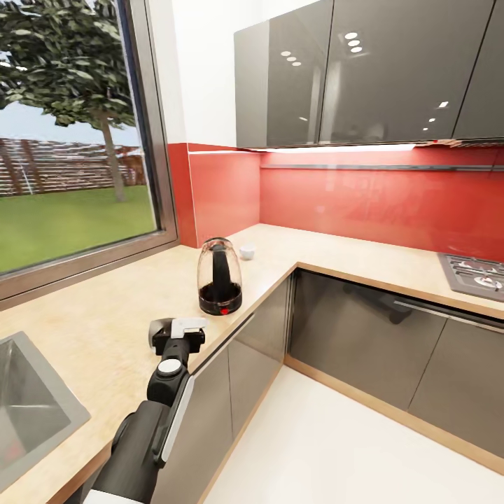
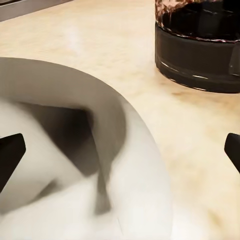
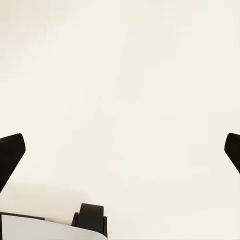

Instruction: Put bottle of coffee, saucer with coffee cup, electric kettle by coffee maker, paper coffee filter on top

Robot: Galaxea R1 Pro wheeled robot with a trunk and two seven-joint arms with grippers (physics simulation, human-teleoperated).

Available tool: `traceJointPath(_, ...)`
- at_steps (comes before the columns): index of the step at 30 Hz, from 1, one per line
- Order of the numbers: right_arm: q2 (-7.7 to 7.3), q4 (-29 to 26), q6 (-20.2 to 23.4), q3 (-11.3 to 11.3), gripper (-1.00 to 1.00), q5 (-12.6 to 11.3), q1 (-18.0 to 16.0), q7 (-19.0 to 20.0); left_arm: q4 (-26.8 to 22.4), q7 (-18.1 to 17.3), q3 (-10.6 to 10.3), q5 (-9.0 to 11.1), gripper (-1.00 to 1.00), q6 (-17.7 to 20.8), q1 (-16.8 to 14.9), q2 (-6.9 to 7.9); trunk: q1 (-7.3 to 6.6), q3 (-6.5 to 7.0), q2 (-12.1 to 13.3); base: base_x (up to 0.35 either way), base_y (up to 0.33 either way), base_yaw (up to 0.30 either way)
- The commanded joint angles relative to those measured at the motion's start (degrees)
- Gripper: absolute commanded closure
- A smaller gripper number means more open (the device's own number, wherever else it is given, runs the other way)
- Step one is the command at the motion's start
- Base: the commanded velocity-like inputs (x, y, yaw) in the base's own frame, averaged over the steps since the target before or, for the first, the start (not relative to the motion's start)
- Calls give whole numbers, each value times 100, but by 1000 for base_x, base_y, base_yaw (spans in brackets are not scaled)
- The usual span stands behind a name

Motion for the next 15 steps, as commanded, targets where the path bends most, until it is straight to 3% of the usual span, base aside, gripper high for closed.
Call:
traceJointPath(1, -3, 4, -15, 38, -100, 12, -4, -5, -5, 2, -7, -59, -100, 47, -4, 0, 0, -6, -3, 0, -38, 6)
traceJointPath(15, -2, 4, -16, 38, -100, 12, -4, -4, -10, 2, -7, -59, -100, 47, 21, 0, 0, -6, -3, 0, -23, 47)
